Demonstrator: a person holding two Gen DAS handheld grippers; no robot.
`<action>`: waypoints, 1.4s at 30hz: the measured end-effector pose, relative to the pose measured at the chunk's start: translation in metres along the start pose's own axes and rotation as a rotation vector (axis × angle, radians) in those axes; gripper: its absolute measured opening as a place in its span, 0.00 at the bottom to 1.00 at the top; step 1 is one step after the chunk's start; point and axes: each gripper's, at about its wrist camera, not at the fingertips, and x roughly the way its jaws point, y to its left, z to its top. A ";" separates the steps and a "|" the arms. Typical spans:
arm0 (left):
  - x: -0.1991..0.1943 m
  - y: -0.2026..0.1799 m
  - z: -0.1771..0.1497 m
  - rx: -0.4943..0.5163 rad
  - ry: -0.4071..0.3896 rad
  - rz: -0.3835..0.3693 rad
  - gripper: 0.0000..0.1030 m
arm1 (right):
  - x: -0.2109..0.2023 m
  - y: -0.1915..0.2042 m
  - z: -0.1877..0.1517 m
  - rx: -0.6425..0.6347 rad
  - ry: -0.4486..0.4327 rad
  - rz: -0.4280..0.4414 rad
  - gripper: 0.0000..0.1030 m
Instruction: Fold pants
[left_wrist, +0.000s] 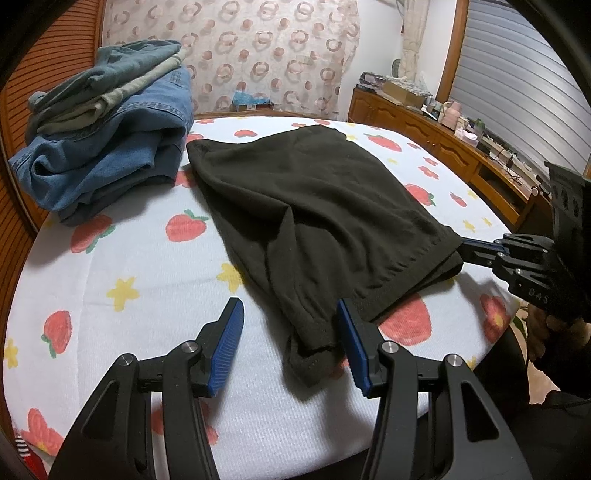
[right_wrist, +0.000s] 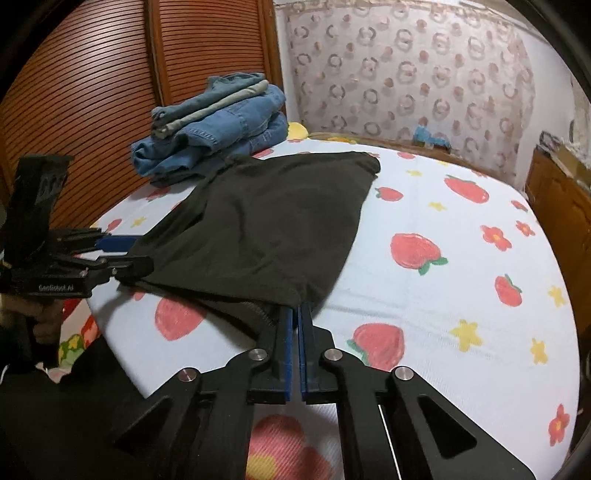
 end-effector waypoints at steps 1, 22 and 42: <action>0.000 0.000 0.000 -0.002 0.000 -0.003 0.52 | -0.002 0.001 0.000 0.000 -0.002 0.001 0.02; -0.015 -0.002 0.002 -0.001 -0.036 -0.068 0.12 | -0.034 0.004 -0.005 -0.006 -0.024 0.049 0.06; -0.032 0.007 0.001 -0.044 -0.040 -0.013 0.38 | -0.028 -0.004 0.025 -0.031 -0.163 -0.075 0.52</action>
